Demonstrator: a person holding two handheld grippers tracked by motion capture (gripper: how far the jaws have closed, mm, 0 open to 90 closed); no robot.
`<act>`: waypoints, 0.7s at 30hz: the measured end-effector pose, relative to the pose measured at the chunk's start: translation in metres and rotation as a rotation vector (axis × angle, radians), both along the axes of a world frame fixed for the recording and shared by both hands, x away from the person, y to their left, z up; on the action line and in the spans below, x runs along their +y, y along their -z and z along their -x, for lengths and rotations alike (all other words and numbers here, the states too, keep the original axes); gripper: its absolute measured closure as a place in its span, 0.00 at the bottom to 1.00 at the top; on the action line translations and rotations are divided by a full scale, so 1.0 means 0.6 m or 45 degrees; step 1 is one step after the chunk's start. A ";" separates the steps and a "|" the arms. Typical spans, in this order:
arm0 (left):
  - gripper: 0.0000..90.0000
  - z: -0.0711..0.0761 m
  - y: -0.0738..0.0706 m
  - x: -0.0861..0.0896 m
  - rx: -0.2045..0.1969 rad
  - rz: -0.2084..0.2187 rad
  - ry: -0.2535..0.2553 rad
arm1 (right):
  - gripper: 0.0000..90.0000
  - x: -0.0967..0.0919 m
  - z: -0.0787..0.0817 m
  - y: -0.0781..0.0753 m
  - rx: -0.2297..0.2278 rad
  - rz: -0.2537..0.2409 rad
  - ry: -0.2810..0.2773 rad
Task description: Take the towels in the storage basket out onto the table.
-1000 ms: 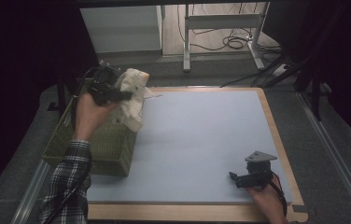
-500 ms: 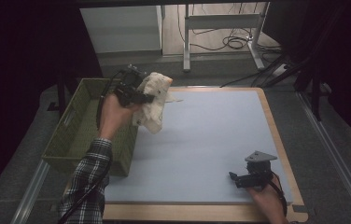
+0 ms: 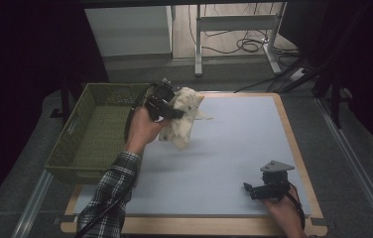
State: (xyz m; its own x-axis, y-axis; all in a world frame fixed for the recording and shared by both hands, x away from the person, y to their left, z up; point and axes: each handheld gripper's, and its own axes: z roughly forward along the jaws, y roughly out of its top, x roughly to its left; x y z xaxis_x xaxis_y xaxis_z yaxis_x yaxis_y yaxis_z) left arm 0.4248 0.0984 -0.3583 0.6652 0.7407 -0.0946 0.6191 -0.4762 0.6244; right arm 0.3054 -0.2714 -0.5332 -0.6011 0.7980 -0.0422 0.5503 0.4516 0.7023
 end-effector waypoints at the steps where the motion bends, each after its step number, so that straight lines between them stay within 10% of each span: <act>1: 0.83 -0.001 0.006 -0.006 0.010 -0.003 0.009 | 0.00 0.000 0.000 0.000 0.000 0.000 0.000; 21: 0.81 -0.014 0.127 -0.096 0.100 -0.035 0.082 | 0.00 0.000 0.000 0.000 -0.003 0.003 0.000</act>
